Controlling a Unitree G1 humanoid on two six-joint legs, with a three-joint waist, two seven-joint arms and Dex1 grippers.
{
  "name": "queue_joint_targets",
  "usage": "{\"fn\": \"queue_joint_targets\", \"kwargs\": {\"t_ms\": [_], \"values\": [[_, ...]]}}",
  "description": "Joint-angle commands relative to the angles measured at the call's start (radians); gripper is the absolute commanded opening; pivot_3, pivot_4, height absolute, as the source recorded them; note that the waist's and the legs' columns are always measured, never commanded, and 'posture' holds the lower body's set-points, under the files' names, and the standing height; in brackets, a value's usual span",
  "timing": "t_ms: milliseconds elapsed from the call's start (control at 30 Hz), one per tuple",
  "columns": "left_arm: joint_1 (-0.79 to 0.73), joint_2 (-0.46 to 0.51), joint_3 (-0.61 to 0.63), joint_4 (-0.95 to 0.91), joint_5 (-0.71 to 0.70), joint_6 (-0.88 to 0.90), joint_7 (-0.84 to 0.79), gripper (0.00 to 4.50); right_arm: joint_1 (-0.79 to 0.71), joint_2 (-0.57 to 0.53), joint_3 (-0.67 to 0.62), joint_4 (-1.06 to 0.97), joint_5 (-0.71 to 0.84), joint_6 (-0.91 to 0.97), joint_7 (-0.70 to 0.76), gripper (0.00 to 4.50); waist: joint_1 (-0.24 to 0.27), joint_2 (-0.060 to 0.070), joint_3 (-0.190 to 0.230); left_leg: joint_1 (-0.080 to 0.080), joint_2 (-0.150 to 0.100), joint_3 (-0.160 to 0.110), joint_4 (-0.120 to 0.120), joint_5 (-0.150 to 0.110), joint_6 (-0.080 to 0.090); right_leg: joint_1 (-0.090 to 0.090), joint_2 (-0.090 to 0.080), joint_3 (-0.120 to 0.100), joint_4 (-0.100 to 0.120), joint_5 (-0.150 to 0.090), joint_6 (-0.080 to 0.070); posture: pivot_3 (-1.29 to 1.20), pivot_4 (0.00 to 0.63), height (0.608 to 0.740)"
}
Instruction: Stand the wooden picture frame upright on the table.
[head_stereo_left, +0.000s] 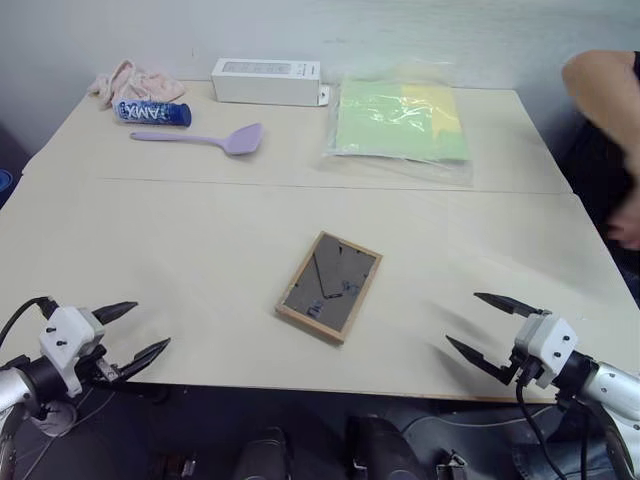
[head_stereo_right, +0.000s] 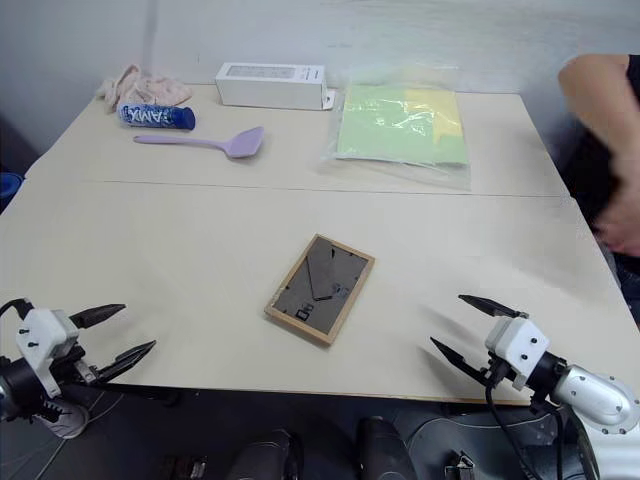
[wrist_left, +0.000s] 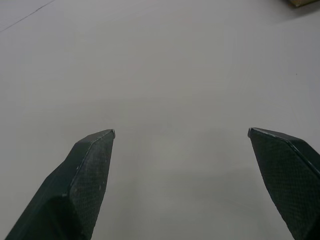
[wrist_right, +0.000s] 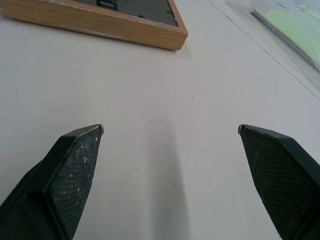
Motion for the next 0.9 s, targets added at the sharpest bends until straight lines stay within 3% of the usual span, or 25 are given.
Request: {"fn": "queue_joint_targets", "kwargs": {"t_ms": [33, 100, 200, 367, 533, 600, 900], "values": [[-0.046, 0.003, -0.016, -0.055, -0.038, 0.058, 0.009, 4.50, -0.005, 0.020, 0.043, -0.087, 0.042, 0.034, 0.011, 4.47, 0.000, 0.000, 0.000, 0.000, 0.000, 0.000, 0.000, 0.000, 0.000, 0.000, 0.000, 0.000, 0.000, 0.000, 0.000, 0.00, 0.150, 0.740], [-0.134, 0.004, -0.077, -0.105, -0.057, 0.142, 0.042, 4.50, -0.034, 0.019, 0.104, -0.150, 0.062, 0.100, 0.023, 4.30, 0.002, 0.000, 0.000, 0.000, 0.000, 0.000, 0.000, 0.000, 0.000, 0.000, 0.000, 0.000, 0.001, 0.000, 0.000, 0.00, 0.150, 0.740], [-0.289, -0.001, -0.197, -0.117, 0.009, 0.218, 0.102, 3.89, -0.076, 0.030, 0.167, -0.153, 0.032, 0.148, 0.011, 3.53, 0.013, 0.000, 0.000, 0.000, 0.000, -0.001, 0.002, 0.000, 0.000, 0.001, 0.000, -0.001, 0.002, 0.001, 0.000, 0.00, 0.150, 0.740], [-0.554, -0.080, -0.439, -0.006, 0.109, 0.272, 0.115, 2.39, -0.252, 0.083, 0.303, -0.093, -0.095, 0.234, -0.055, 1.88, 0.019, 0.000, -0.001, -0.001, -0.001, 0.001, 0.002, 0.003, -0.004, 0.000, 0.001, -0.001, 0.001, 0.001, 0.002, 0.00, 0.150, 0.740], [-0.663, -0.150, -0.561, 0.076, 0.159, 0.266, 0.086, 0.86, -0.358, 0.127, 0.366, -0.024, -0.175, 0.251, -0.096, 0.17, 0.022, 0.000, -0.001, -0.003, 0.000, 0.002, 0.004, 0.003, -0.005, -0.003, 0.003, -0.001, 0.005, 0.001, 0.002, 0.00, 0.150, 0.740], [-0.698, -0.179, -0.606, 0.101, 0.183, 0.292, 0.092, 0.29, -0.394, 0.148, 0.390, 0.000, -0.199, 0.271, -0.108, 0.00, 0.025, 0.000, -0.001, -0.005, -0.001, 0.002, 0.007, 0.004, -0.005, -0.004, 0.003, -0.001, 0.007, 0.001, 0.002, 0.00, 0.150, 0.740], [-0.679, -0.213, -0.693, 0.021, 0.192, 0.335, 0.032, 0.29, -0.495, 0.197, 0.414, 0.052, -0.219, 0.312, -0.119, 0.00, 0.023, 0.000, -0.001, -0.005, -0.001, 0.002, 0.009, 0.004, -0.005, -0.003, 0.003, -0.001, 0.010, 0.001, 0.002, 0.00, 0.150, 0.740]]}}
